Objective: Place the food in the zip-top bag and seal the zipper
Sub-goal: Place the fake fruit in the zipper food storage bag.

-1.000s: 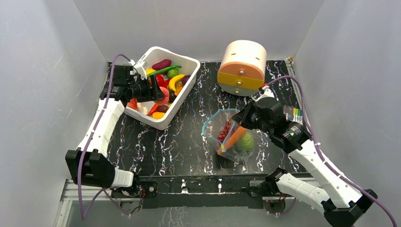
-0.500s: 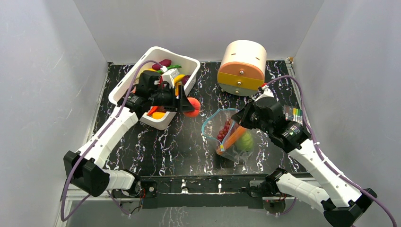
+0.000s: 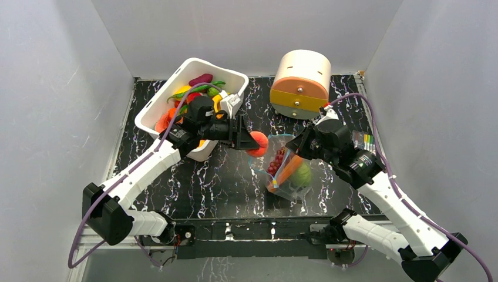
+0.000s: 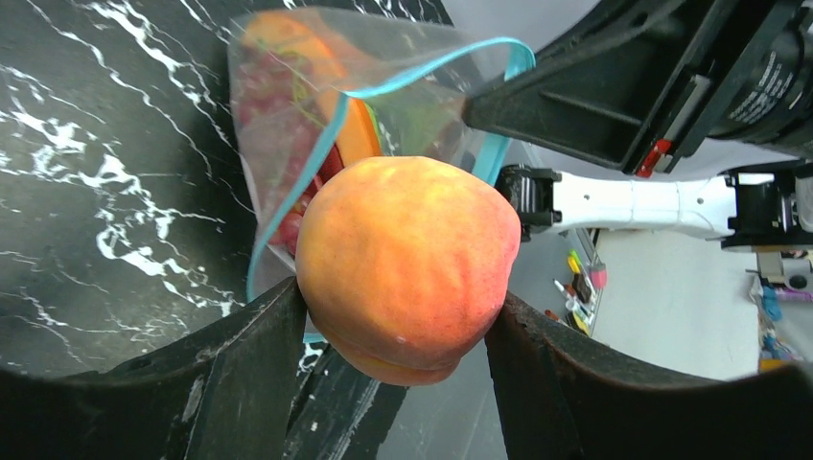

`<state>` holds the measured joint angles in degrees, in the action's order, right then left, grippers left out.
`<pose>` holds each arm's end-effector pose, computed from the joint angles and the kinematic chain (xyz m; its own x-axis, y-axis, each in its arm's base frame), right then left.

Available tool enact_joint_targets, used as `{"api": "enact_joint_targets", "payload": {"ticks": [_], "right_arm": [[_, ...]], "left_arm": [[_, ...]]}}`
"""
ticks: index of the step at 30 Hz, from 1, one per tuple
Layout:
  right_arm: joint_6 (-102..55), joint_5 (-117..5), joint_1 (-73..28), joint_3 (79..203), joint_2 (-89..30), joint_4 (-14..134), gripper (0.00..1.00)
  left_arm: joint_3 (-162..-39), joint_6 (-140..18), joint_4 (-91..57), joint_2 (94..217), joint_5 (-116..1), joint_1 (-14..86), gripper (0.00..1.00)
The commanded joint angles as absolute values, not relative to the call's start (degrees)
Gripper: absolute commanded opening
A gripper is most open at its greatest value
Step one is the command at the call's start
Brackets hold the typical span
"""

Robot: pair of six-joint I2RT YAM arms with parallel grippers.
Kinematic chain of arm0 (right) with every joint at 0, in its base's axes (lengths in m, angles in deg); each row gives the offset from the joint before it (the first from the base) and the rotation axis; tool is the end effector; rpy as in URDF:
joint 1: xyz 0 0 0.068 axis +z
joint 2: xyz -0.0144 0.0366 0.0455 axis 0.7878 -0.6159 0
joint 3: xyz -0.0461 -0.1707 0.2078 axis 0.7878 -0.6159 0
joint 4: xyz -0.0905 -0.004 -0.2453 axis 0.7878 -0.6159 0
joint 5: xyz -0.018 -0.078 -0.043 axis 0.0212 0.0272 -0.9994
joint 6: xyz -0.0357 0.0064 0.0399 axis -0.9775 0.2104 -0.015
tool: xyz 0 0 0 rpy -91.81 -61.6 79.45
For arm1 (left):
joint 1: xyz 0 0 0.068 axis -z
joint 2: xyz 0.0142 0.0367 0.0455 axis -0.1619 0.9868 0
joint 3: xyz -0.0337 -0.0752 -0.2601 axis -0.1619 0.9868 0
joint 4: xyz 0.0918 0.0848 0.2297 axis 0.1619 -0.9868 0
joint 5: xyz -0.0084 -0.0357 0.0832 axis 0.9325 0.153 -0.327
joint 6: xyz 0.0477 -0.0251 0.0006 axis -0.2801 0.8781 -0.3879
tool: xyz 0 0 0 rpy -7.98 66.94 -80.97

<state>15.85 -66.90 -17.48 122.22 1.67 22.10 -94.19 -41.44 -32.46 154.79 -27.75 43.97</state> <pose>0.1497 0.1008 0.3462 -0.6862 0.4004 -0.6073 -0.0548 0.8041 0.5920 0.2312 -0.1864 0.3516 -0.7400 0.0159 -0.6724 0.6244 0.3880 -0.6779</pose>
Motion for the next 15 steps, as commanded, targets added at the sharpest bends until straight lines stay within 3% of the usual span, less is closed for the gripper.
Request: {"api": "enact_joint_targets", "payload": {"ticks": [1,15], "right_arm": [[16.5,-66.1,-17.4,125.8,2.3,28.5,0.0],[16.6,-62.5,-17.4,124.6,3.3,31.1,0.0]], "left_arm": [[-93.4,-39.9,-29.0,154.4,-26.5,46.8,0.38],[-93.0,-40.6,-29.4,158.2,-30.2,50.8,0.38]]}}
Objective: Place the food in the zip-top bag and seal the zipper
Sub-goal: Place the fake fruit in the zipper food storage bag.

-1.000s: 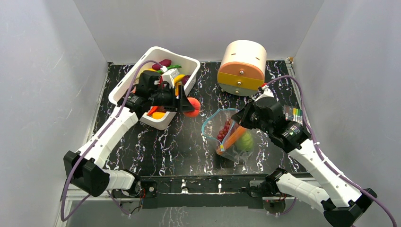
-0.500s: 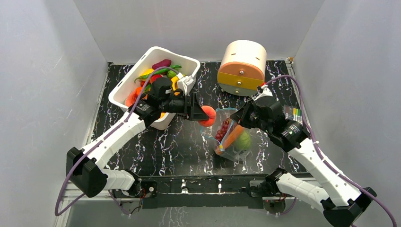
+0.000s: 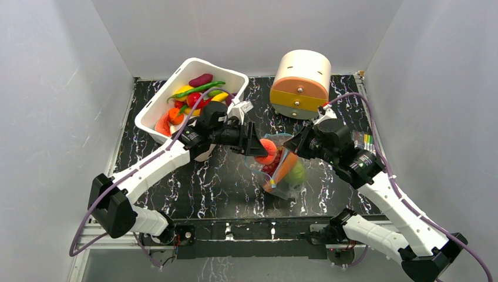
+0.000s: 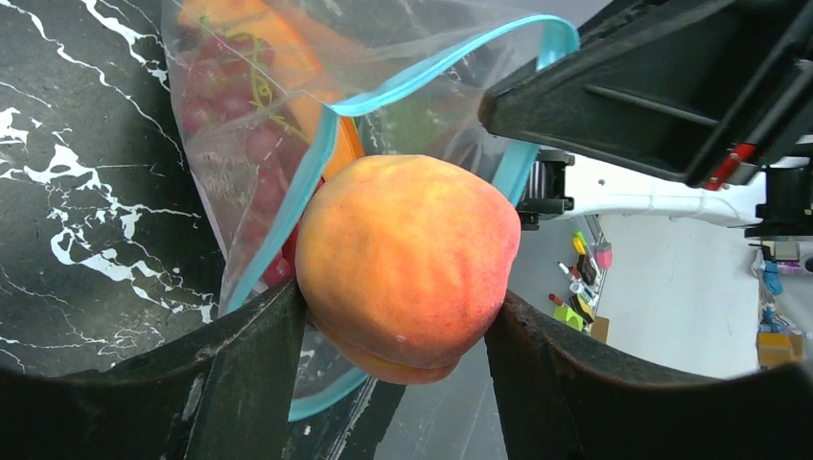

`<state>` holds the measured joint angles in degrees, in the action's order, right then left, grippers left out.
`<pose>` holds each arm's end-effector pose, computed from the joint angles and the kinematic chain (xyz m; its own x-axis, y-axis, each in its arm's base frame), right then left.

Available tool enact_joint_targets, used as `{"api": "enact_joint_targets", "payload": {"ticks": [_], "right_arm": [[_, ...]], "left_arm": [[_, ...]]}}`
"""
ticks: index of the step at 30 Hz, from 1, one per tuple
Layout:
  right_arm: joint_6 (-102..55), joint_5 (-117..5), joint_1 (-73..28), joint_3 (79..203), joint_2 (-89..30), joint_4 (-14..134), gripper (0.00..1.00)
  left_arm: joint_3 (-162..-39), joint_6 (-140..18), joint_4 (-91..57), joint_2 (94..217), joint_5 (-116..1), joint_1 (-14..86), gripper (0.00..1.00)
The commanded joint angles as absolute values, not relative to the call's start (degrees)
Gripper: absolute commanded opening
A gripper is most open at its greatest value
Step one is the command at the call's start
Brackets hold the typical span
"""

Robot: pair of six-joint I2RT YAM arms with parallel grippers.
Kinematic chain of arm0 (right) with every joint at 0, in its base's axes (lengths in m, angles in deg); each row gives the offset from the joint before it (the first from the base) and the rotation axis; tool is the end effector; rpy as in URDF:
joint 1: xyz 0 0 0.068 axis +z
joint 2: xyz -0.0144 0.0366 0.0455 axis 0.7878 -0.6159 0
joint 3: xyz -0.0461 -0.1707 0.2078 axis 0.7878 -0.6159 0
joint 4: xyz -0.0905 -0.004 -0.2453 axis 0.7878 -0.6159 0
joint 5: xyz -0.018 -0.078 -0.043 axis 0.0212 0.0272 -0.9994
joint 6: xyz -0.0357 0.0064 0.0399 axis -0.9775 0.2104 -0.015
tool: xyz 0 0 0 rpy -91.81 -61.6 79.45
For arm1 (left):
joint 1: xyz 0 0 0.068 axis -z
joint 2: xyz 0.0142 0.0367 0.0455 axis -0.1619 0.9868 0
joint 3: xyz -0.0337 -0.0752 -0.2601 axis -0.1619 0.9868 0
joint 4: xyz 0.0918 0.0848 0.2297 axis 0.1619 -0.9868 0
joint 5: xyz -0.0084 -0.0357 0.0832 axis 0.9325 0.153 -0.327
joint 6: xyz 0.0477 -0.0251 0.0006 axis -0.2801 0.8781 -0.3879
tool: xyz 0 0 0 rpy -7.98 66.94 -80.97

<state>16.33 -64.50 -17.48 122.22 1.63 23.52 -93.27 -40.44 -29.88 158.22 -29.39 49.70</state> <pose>0.1502 0.1030 0.3484 -0.6966 0.4013 -0.5947 -0.0819 0.7791 0.6216 0.2239 -0.2180 0.3330 -0.7589 0.0829 -0.6459 0.6268 0.3617 -0.6901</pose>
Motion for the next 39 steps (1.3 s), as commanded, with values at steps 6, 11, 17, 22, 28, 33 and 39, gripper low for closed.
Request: {"api": "enact_joint_targets", "payload": {"ticks": [6,11,17,22,28,33,39], "right_arm": [[16.8,-60.5,-17.4,123.7,3.7,32.9,0.0],[16.9,-59.6,-17.4,123.8,3.5,33.4,0.0],[16.8,-59.3,-17.4,123.9,2.9,33.9,0.0],[16.8,-59.5,-17.4,123.3,2.9,34.1,0.0],[16.8,-60.2,-17.4,122.8,3.4,34.1,0.0],[16.6,-60.3,-17.4,122.2,4.0,33.9,0.0],[16.2,-61.2,-17.4,122.7,4.3,33.4,0.0]], "left_arm": [[-94.2,-41.5,-31.7,160.6,-34.1,52.3,0.38],[-95.4,-42.6,-34.4,162.3,-36.8,53.4,0.4],[-97.3,-42.8,-36.0,163.3,-37.7,53.8,0.45],[-98.1,-41.6,-35.1,162.3,-36.0,53.8,0.72],[-96.7,-40.2,-32.0,159.5,-35.7,53.8,0.85],[-98.9,-41.7,-36.5,158.8,-39.2,53.8,0.86],[-105.4,-47.5,-48.8,156.4,-51.1,53.8,0.79]]}}
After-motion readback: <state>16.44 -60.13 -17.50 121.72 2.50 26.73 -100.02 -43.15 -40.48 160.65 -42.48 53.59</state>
